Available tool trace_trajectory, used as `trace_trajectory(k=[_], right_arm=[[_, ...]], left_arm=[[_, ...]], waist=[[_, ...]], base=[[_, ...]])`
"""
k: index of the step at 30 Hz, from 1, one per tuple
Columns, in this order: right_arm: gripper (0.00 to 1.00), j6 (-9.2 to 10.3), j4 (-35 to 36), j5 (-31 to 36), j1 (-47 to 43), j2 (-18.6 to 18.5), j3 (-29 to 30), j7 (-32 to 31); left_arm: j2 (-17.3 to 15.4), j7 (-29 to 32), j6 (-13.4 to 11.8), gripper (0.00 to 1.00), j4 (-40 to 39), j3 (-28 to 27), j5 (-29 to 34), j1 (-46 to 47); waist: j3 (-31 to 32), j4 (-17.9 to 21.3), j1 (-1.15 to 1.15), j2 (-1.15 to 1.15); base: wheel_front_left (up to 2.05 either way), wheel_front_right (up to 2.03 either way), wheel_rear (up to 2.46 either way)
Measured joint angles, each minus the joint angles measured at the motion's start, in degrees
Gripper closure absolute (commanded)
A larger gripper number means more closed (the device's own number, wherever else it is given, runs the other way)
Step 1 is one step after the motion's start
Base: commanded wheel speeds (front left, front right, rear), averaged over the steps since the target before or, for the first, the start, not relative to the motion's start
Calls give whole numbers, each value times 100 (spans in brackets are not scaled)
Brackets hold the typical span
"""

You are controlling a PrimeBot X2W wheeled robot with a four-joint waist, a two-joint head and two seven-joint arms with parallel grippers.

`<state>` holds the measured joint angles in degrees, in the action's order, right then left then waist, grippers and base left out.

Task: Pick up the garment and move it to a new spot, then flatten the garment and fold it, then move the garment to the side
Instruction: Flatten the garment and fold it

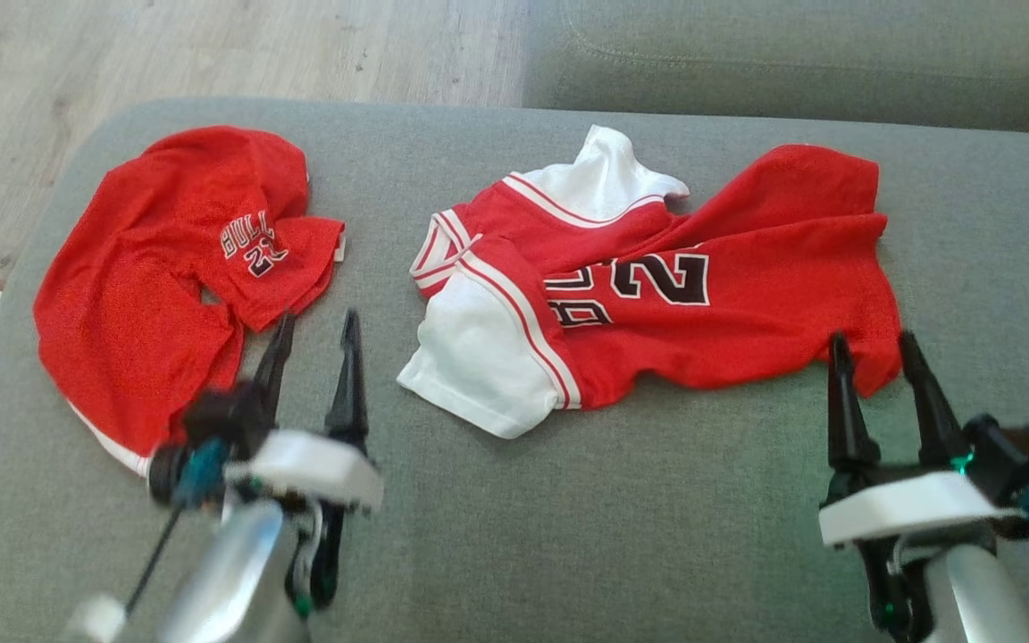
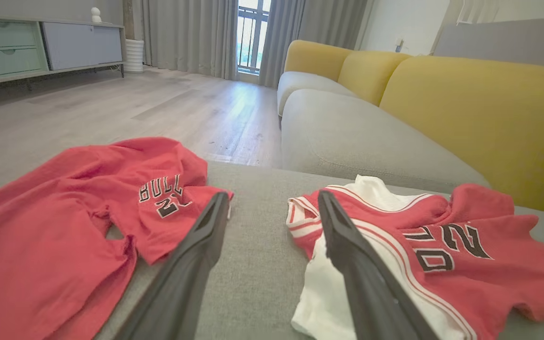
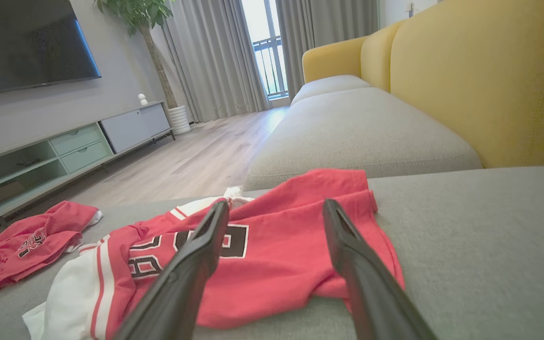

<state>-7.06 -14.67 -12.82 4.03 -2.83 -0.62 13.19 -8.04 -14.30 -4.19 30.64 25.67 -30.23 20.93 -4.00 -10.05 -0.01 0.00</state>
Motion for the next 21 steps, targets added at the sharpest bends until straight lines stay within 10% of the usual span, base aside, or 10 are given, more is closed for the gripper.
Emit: trace_trajectory(k=[21], right_arm=[[0, 0, 226, 30, 6, 8, -75, -20]], left_arm=[[3, 404, 123, 0, -344, 16, 189, -524]], waist=[[-400, 434, 1, 0]], base=[[0, 0, 0]])
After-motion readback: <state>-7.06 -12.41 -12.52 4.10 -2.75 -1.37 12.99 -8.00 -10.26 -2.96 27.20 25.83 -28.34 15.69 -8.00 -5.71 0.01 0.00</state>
